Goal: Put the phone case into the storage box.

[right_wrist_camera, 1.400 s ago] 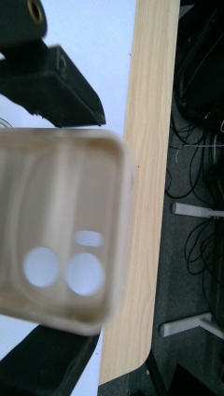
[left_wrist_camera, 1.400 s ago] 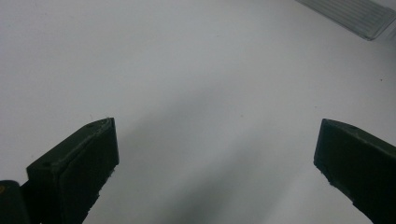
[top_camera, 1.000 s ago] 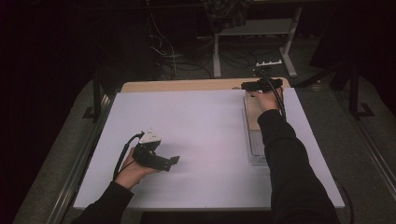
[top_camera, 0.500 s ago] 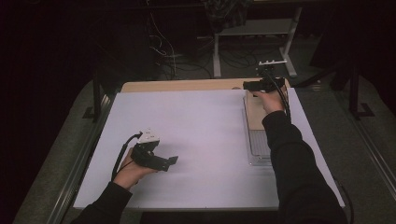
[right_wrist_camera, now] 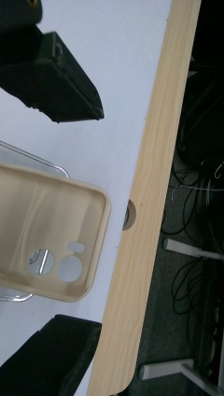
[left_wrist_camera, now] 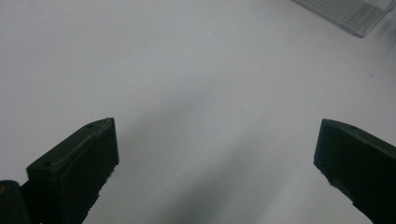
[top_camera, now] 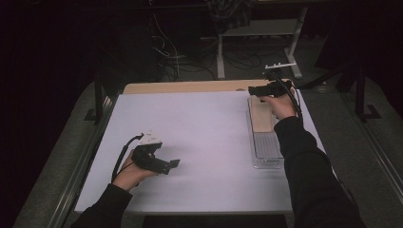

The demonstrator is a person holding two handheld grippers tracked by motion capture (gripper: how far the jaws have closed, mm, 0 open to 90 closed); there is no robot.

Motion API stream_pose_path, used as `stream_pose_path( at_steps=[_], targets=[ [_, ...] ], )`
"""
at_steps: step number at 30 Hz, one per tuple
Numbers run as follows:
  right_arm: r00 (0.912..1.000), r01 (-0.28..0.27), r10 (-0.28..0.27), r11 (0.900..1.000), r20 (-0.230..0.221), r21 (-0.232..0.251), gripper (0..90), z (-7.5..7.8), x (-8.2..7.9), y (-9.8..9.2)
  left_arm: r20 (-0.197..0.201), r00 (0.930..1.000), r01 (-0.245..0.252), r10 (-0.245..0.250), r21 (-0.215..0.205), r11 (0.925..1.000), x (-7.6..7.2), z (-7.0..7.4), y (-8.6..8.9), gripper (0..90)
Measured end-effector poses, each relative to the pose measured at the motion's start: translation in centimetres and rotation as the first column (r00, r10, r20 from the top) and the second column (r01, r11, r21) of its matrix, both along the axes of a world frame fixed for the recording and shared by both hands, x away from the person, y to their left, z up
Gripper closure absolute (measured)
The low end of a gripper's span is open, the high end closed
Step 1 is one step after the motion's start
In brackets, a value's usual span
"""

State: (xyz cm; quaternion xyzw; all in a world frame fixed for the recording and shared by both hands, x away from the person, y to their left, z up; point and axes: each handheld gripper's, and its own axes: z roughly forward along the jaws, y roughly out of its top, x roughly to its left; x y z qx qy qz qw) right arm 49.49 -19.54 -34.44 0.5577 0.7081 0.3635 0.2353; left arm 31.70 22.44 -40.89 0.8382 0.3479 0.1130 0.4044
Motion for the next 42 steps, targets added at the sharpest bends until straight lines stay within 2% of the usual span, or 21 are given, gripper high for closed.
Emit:
stream_pose_path(
  at_steps=[2, 4, 5, 8, 10, 12, 17, 29, 42],
  targets=[
    [0.9999, -0.012, 0.012, 1.0, -0.001, 0.003, 0.1, 0.1, -0.2, 0.0, -0.001, 0.9999, 0.011, -0.011, 0.0, 0.9999, 0.0, 0.0, 0.0, 0.0],
    [0.9997, -0.025, 0.025, 1.0, 0.003, 0.005, 0.1, 0.2, -0.4, -0.1, -0.002, 0.9999, 0.013, -0.013, -0.018, 0.9997, -0.1, 0.0, -0.1, 0.0],
    [0.9996, -0.029, 0.029, 1.0, 0.005, 0.008, 0.1, 0.2, -0.5, -0.2, 0.003, 0.9995, 0.032, -0.032, -0.003, 0.9995, 0.0, 0.0, 0.1, 0.0],
    [0.9989, -0.046, 0.046, 0.999, 0.004, 0.011, 0.1, 0.3, -0.7, -0.2, 0.011, 0.999, 0.043, -0.043, -0.012, 0.999, -0.1, 0.0, 0.1, 0.0],
    [0.9981, -0.061, 0.061, 0.998, 0.004, 0.008, 0.1, 0.4, -0.9, -0.2, 0.025, 0.9979, 0.06, -0.06, 0.003, 0.9982, 0.0, 0.1, 0.5, 0.0],
    [0.9967, -0.081, 0.08, 0.997, 0.01, 0.013, 0.1, 0.5, -1.1, -0.1, 0.02, 0.9976, 0.067, -0.067, -0.017, 0.9976, 0.0, 0.1, 0.8, 0.0],
    [0.9926, -0.121, 0.12, 0.992, 0.016, 0.021, 0.1, 0.6, -1.7, 0.0, 0.018, 0.9968, 0.078, -0.078, -0.01, 0.9969, 0.0, -0.1, 1.4, 0.0],
    [0.9801, -0.198, 0.197, 0.98, 0.025, 0.029, 0.1, 0.6, -3.3, 0.4, 0.012, 0.9946, 0.104, -0.103, -0.011, 0.9946, 0.0, -0.2, 2.1, 0.0],
    [0.9616, -0.273, 0.271, 0.96, 0.039, 0.056, 0.1, 0.5, -5.6, 0.4, 0.009, 0.9939, 0.11, -0.11, -0.003, 0.9939, 0.0, -0.3, 2.1, 0.0]
  ],
)
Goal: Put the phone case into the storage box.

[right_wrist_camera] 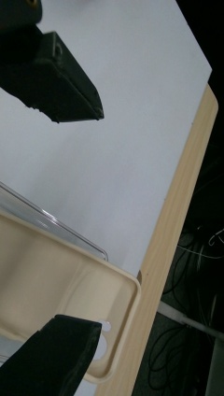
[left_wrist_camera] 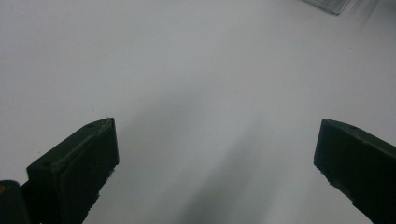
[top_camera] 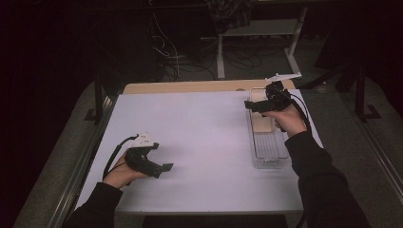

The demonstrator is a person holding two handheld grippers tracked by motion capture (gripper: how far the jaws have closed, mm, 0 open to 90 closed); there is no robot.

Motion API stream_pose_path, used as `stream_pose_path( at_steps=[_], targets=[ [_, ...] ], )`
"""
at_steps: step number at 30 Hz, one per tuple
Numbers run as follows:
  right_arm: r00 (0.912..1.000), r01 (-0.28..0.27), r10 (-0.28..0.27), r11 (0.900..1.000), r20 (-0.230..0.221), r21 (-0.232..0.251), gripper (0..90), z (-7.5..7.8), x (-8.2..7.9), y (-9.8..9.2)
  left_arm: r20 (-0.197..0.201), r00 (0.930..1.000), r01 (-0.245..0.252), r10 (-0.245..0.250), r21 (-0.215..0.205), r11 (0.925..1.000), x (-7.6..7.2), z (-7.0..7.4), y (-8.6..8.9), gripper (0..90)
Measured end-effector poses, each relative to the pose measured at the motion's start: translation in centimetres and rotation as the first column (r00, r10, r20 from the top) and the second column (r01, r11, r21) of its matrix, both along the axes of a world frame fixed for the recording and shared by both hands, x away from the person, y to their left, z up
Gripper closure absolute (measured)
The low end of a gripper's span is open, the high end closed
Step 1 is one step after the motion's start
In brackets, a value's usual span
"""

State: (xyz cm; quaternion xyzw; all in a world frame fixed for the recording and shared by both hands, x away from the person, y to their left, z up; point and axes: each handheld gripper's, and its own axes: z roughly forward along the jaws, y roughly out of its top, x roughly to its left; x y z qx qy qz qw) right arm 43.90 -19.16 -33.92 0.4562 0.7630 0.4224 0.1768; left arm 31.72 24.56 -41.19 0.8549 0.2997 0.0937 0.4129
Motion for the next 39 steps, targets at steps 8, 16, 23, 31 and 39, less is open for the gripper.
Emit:
stream_pose_path(
  at_steps=[8, 16, 23, 31, 39],
  targets=[
    [0.999, -0.045, 0.045, 0.999, 0.005, 0.009, 0.1, 0.0, -1.7, 0.0, -0.002, 1.0, 0.005, -0.005, 0.002, 1.0, 0.0, 0.0, -0.1, 0.0],
    [0.9961, -0.088, 0.088, 0.996, 0.0, 0.011, 0.1, 0.0, -3.1, 0.1, 0.001, 0.9999, 0.013, -0.013, 0.017, 0.9998, 0.1, -0.1, -0.1, 0.0],
    [0.9916, -0.129, 0.129, 0.992, 0.004, 0.009, 0.1, 0.0, -4.5, 0.1, -0.001, 0.9999, 0.014, -0.014, 0.016, 0.9998, 0.1, -0.1, -0.1, 0.0],
    [0.988, -0.155, 0.155, 0.988, 0.005, 0.023, 0.1, -0.5, -6.0, 0.1, -0.005, 0.9998, 0.019, -0.019, 0.017, 0.9997, 0.0, -0.1, -0.2, 0.0],
    [0.9812, -0.193, 0.193, 0.981, 0.011, 0.033, 0.1, -1.4, -7.5, 0.1, -0.002, 0.9997, 0.025, -0.025, 0.021, 0.9995, 0.0, -0.1, -0.1, 0.0]
  ],
)
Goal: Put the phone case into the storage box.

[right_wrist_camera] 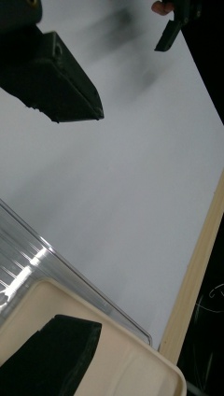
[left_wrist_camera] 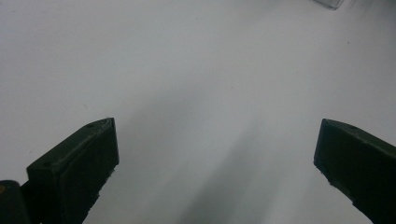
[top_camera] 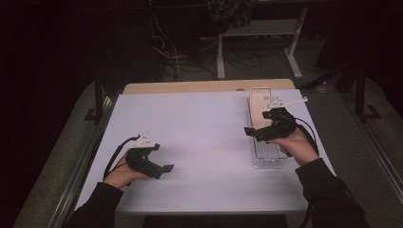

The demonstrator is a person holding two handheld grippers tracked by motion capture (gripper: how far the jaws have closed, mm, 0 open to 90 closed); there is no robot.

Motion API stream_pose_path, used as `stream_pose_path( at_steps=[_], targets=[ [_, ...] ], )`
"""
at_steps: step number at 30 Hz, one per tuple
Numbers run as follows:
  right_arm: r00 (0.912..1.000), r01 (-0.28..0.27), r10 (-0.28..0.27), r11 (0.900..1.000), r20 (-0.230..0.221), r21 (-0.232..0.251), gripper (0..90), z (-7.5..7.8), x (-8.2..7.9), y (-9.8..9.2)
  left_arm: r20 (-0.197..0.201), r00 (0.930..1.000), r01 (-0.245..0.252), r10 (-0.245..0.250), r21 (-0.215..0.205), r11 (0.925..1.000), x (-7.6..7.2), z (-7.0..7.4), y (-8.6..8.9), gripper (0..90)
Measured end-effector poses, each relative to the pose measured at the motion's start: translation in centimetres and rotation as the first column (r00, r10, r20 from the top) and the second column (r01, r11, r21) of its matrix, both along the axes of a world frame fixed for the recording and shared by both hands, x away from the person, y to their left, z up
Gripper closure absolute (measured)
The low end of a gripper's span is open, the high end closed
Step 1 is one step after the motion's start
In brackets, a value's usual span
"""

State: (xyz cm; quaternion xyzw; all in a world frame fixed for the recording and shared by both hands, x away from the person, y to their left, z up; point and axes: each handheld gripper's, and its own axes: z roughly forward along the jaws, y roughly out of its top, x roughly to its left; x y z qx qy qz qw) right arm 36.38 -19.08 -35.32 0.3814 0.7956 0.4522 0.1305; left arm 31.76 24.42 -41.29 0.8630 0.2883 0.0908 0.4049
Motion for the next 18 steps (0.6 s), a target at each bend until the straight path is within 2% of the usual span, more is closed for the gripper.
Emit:
stream_pose_path(
  at_steps=[1, 8, 18],
  targets=[
    [0.9999, 0.002, -0.002, 1.0, -0.012, 0.003, 0.1, -0.1, -0.2, 0.0, 0.001, 1.0, 0.004, -0.004, 0.001, 1.0, 0.0, 0.0, 0.0, 0.0],
    [0.9997, -0.025, 0.025, 1.0, -0.003, 0.011, 0.1, -0.8, -1.5, -0.1, -0.003, 1.0, 0.004, -0.004, -0.013, 0.9999, -0.2, 0.0, -0.1, 0.0],
    [0.9978, -0.065, 0.065, 0.998, -0.014, 0.022, 0.0, -2.1, -3.7, -0.4, -0.001, 0.9999, 0.015, -0.015, -0.018, 0.9997, -0.2, 0.2, -0.1, 0.0]
  ],
)
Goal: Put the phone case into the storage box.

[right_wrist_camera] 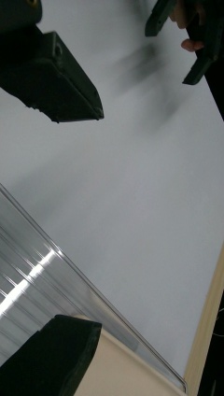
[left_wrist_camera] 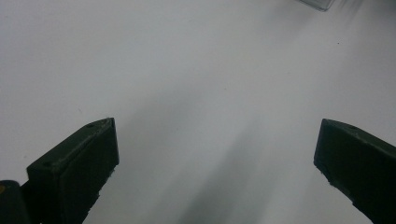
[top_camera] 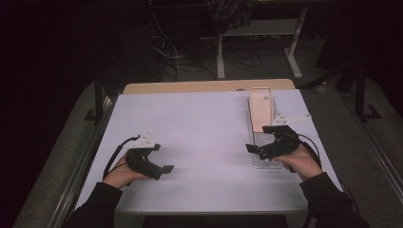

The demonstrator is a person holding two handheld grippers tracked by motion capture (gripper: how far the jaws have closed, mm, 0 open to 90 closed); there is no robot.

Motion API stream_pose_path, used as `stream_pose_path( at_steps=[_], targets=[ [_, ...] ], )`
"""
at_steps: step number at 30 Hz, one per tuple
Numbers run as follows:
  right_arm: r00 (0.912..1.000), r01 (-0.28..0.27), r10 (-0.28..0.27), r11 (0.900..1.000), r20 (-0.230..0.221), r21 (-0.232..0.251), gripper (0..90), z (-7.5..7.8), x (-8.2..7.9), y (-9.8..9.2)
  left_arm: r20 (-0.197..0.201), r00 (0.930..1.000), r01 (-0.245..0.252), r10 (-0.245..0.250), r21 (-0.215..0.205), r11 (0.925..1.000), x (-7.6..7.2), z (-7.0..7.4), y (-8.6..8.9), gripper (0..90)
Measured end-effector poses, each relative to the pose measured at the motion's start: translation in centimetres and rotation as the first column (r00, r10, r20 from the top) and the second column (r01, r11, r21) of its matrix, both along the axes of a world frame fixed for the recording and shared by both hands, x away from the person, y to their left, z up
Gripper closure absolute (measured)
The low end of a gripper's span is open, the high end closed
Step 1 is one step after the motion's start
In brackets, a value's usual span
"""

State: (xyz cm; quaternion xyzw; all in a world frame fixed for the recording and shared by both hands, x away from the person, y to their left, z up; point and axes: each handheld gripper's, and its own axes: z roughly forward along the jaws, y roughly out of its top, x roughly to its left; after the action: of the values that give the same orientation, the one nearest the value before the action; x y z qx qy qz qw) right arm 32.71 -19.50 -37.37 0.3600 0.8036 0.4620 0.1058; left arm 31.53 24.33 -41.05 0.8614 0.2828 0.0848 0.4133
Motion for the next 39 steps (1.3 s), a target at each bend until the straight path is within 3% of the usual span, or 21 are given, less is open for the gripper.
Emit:
stream_pose_path(
  at_steps=[11, 21, 39],
  targets=[
    [0.9994, -0.033, 0.033, 0.999, -0.011, -0.005, 0.1, -1.5, -2.0, -0.4, 0.006, 1.0, 0.006, -0.006, -0.009, 0.9999, -0.1, 0.1, -0.1, 0.0],
    [0.9994, -0.017, 0.016, 0.999, -0.031, -0.03, 0.1, -2.5, -2.3, -1.1, 0.009, 0.9999, 0.011, -0.011, -0.014, 0.9998, -0.2, 0.2, -0.1, 0.0],
    [0.9995, -0.012, 0.011, 0.999, -0.031, -0.036, 0.1, -2.5, -2.4, -1.0, 0.007, 0.9999, 0.011, -0.011, -0.015, 0.9998, -0.2, 0.2, -0.2, 0.0]
  ],
)
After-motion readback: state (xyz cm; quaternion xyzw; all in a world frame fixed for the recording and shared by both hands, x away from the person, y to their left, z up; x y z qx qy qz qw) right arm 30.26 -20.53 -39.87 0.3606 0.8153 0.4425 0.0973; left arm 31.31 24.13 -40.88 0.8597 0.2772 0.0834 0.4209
